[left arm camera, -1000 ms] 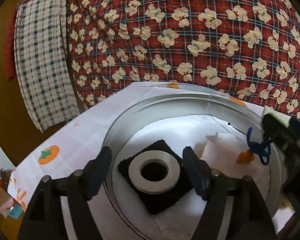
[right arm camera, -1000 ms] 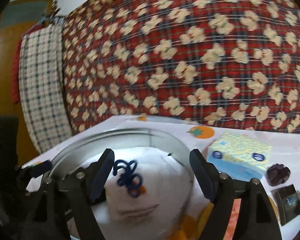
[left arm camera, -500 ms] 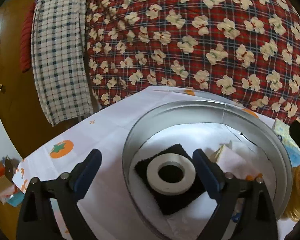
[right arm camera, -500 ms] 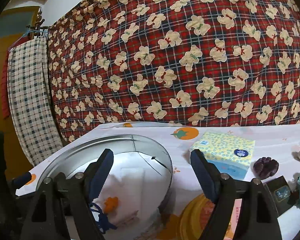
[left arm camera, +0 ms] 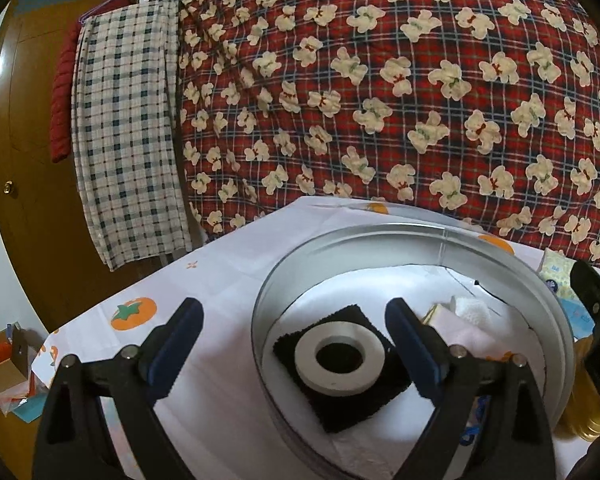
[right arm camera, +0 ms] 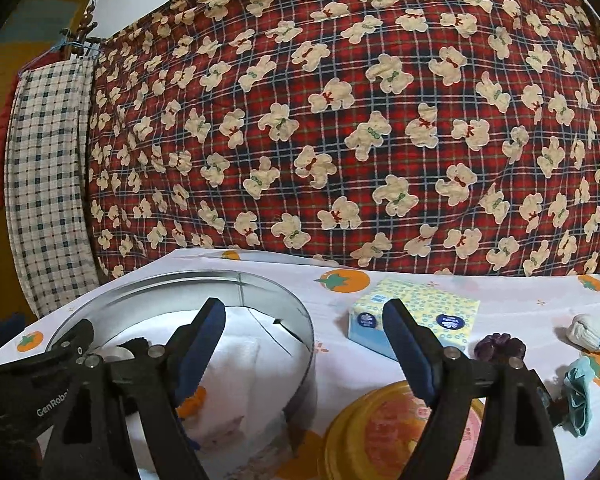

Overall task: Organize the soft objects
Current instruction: 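Open the right gripper to drop the white cloth into the tin, then move both grippers from the tin back to the light blue cloth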

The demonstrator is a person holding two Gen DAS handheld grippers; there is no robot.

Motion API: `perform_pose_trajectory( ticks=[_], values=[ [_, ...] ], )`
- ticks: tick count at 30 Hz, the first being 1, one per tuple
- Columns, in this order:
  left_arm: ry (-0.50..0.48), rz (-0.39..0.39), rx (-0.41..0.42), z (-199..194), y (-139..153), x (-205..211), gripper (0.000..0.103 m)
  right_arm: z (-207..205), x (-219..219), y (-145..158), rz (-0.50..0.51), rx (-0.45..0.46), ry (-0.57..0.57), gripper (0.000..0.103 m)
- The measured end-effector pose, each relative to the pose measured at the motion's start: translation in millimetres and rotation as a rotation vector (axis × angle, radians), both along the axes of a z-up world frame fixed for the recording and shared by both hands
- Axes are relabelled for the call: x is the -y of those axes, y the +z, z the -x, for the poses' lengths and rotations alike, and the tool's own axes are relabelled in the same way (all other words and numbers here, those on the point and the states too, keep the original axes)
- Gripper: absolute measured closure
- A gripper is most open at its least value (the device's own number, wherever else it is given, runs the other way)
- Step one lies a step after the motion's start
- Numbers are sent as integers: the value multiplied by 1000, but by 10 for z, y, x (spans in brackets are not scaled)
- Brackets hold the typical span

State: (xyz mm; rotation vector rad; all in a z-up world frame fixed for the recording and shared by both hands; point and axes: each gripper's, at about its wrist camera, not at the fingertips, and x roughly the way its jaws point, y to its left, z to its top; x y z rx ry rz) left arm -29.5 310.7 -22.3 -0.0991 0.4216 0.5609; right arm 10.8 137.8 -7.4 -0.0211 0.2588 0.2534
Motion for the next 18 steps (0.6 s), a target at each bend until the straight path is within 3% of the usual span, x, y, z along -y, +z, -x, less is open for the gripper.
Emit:
perform_pose_trajectory(
  ticks=[10,16,18],
  values=[
    [-9,-5,6,15,8,33,11,27,78,-4,-21,-4,10,20],
    [-28,-9,14,27,20,85,27,61,135,-2,-25,1,6,20],
    [-43,-12,15,32,30,139,27,79,157,5,-20,5,1,20]
  ],
)
